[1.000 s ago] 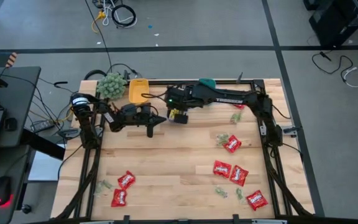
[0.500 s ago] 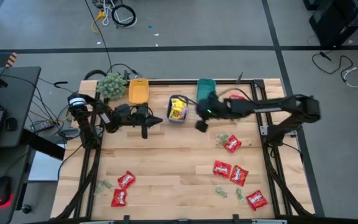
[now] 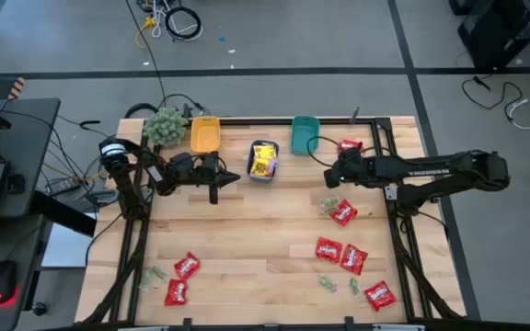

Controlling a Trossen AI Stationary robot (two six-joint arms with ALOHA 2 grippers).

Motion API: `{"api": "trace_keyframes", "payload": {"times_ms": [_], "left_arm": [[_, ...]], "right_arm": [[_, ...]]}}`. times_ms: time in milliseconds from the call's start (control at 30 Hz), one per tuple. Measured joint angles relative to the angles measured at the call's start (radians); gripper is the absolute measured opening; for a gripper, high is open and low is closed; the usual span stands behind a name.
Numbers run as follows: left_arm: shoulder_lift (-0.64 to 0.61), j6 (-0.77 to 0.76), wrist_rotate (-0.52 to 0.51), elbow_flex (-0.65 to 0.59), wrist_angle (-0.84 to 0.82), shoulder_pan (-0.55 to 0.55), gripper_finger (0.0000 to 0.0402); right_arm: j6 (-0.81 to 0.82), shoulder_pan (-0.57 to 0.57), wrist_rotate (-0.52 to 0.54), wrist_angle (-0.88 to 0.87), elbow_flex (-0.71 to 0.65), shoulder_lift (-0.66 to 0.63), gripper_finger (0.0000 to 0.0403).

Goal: Sort candy
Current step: Put the green gummy into the green bin

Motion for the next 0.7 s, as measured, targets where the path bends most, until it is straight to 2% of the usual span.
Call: {"api": "trace_keyframes", "payload": {"times_ms": [233,400,500,567,700], "left_arm": [[0.0,0.0,0.0,0.0,-0.01,0.0,0.0001],[0.0,0.0,-0.001,0.0,-0.012,0.0,0.0001],[0.0,0.0,-0.003,0.0,-0.013,0.0,0.0001],[0.0,0.0,-0.005,0.0,-0.013,0.0,0.0001],[0.0,0.0,-0.007,0.0,-0.014,0.0,0.0001]], "right_arm": [[0.177,-0.034,-0.002,-0.096,-0.043,0.07,0.0147],[0.229,-0.054,-0.003,-0.099,-0.066,0.117,0.0158],[0.229,-0.058,-0.004,-0.095,-0.07,0.148,0.0144],[0.211,-0.058,-0.004,-0.084,-0.07,0.166,0.0119],[0.149,-0.055,-0.005,-0.07,-0.067,0.178,0.0029]]}}
